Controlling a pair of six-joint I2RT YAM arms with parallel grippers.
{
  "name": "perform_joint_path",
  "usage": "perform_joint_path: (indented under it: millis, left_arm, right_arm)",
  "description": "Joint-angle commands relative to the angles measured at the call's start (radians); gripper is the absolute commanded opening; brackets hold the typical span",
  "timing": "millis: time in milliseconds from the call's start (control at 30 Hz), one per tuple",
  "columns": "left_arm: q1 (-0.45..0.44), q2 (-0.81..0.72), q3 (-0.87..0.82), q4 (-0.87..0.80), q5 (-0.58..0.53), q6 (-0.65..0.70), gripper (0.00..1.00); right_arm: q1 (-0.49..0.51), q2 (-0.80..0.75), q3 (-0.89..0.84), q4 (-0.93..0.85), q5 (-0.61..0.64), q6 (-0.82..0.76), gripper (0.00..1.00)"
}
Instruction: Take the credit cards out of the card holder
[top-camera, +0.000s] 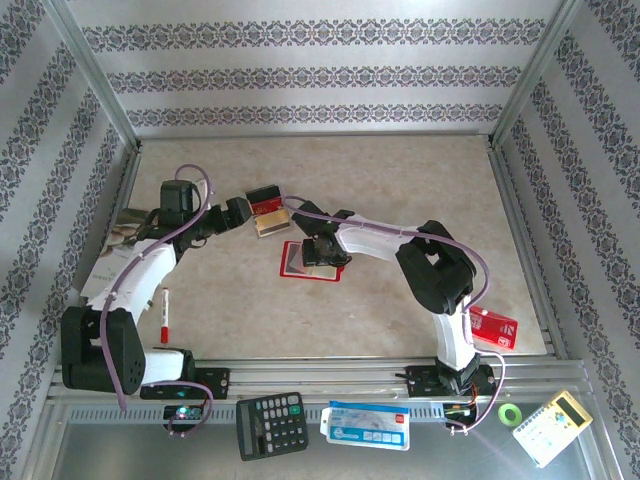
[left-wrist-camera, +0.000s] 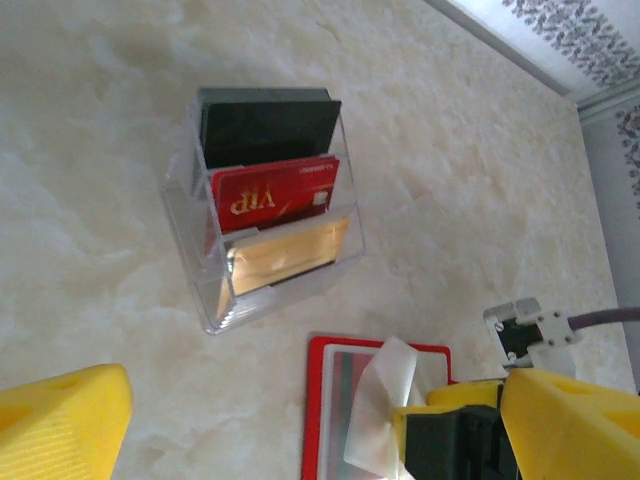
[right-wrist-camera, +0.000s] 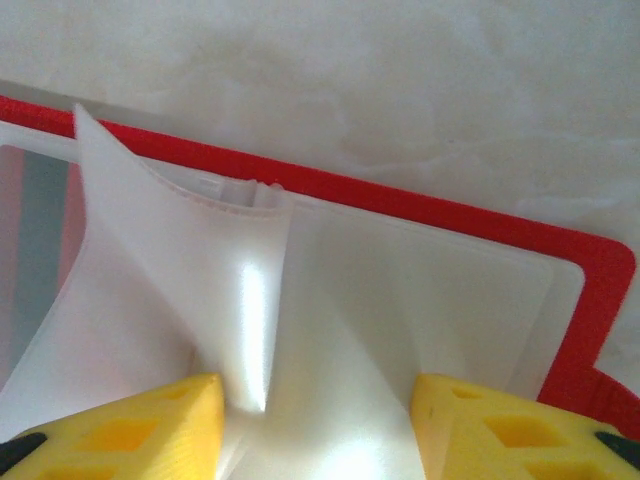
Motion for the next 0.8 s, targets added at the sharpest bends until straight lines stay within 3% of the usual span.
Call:
perform_joint_path:
  millis: [0, 133, 333, 400, 500, 767]
  left_arm:
    - [-0.028, 0.026, -0.016, -0.023, 0.036, 0.011, 0.91]
    - [-0.069, 0.069, -0.041, -0.017, 0.076, -0.025, 0.82]
    - [-0.217, 0.112, -0.092, 0.036, 0.047, -0.097, 0.75]
    - [-0.253, 0.135, -0.121, 0.091, 0.056, -0.149, 0.68]
    - [-0.286, 0.175, -0.147, 0.173, 0.073, -0.226, 0.58]
    - [-0.339, 0.236, -0.164, 0.297, 0.037, -0.313, 0.43]
  right_arm:
    - [-0.008, 0.014, -0.059, -0.011, -0.002, 0.018, 0.52]
    - [-0.009, 0.012, -0.067, 0.006, -0.010, 0.021, 0.51]
    - [-0.007, 0.017, -0.070, 0.022, -0.024, 0.023, 0.48]
    - [-0.008, 0.018, -0.072, 0.027, -0.024, 0.026, 0.47]
    - [-0.008, 0.018, -0.073, 0.031, -0.021, 0.028, 0.46]
    - [-0.008, 0.018, -0.077, 0.046, -0.027, 0.031, 0.45]
